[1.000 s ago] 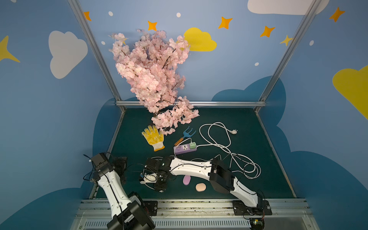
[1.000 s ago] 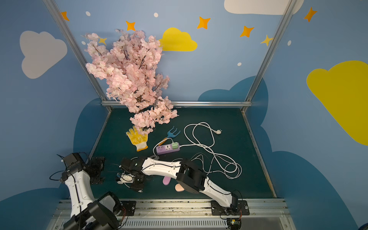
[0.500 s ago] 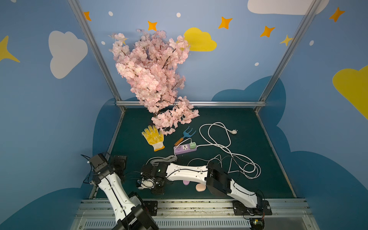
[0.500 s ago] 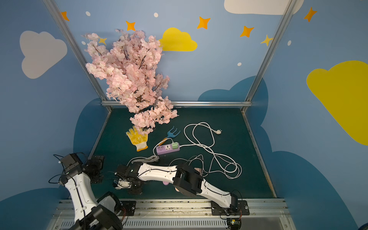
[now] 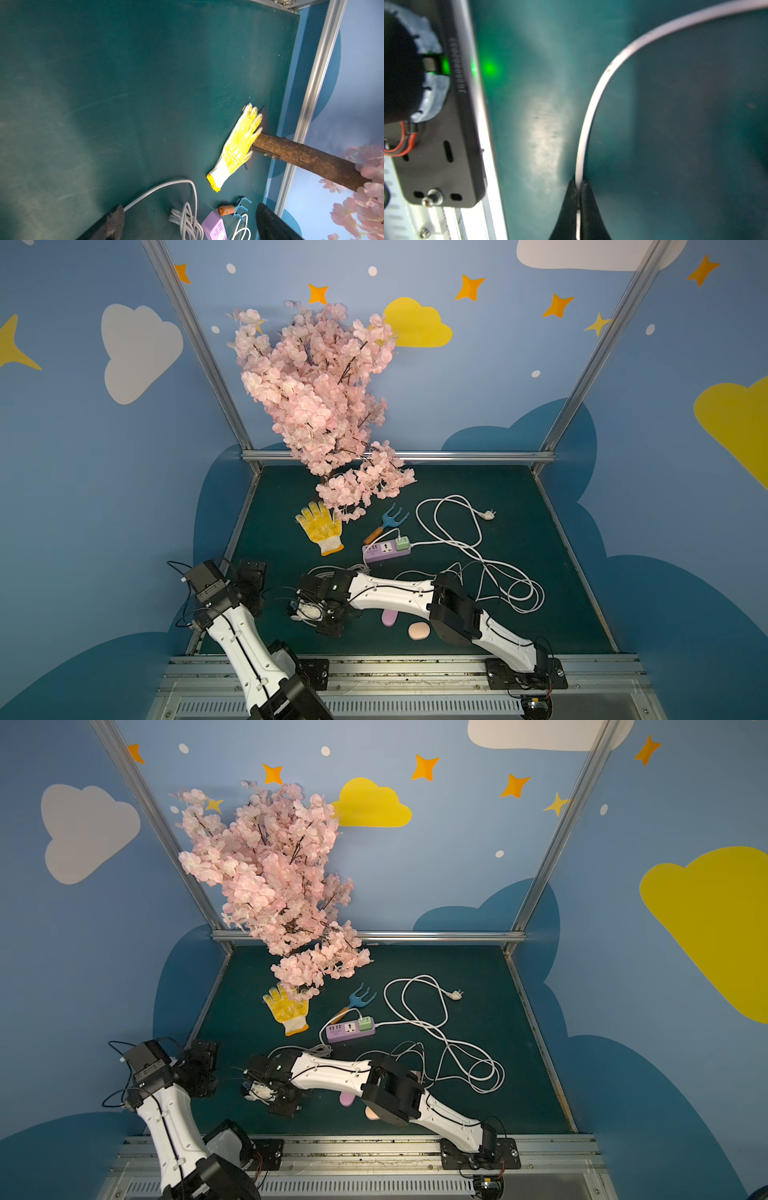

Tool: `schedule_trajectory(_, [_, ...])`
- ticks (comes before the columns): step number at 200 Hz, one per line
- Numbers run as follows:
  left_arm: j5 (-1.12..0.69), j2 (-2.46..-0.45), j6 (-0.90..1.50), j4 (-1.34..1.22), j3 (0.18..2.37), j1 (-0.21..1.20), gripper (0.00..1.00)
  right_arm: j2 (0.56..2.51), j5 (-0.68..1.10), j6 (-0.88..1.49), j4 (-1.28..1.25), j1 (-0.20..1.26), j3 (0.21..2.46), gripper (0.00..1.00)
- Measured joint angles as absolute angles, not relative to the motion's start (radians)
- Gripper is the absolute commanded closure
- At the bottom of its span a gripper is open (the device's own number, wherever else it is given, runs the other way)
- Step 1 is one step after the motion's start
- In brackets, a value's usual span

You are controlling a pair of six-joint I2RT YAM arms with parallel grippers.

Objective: Charge the bluetooth headset
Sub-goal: Pick up the charging cable from the center of the board.

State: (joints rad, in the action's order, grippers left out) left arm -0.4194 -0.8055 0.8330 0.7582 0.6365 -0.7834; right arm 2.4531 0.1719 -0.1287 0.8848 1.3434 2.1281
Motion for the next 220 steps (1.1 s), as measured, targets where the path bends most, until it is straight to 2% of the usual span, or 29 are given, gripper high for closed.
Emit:
schedule_trajectory(29, [-0.527, -0.804, 0.817, 0.698, 0.63, -0.778, 0.05, 2.364, 0.346, -0.038, 0.83, 1.211, 2.018, 1.0])
schedule_trajectory(71, [-0.662, -0.787, 0.801, 0.579, 0.632, -0.677, 0.11, 2.09, 0.643, 0.171, 0.615, 1.005, 1.784, 1.0])
schedule_trajectory(96, [-0.751, -0.784, 0.816, 0.482, 0.632, -0.625, 0.12, 1.961, 0.786, 0.318, 0.45, 0.945, 1.687, 1.0])
schedule_trajectory(123, [-0.824, -0.791, 0.846, 0.4, 0.658, -0.582, 0.12, 1.92, 0.887, 0.434, 0.345, 0.918, 1.683, 1.0])
schedule_trajectory(169, [-0.862, -0.823, 0.881, 0.292, 0.804, -0.362, 0.12, 1.851, 0.94, 0.557, 0.266, 0.878, 1.67, 1.0])
schedule_trajectory(209, [-0.846, -0.84, 0.89, 0.256, 0.877, -0.165, 0.13, 1.605, 0.846, 0.616, 0.212, 0.822, 1.544, 1.0])
schedule_trajectory(220, [-0.836, -0.841, 0.89, 0.251, 0.883, -0.116, 0.16, 1.519, 0.791, 0.644, 0.165, 0.809, 1.473, 1.0])
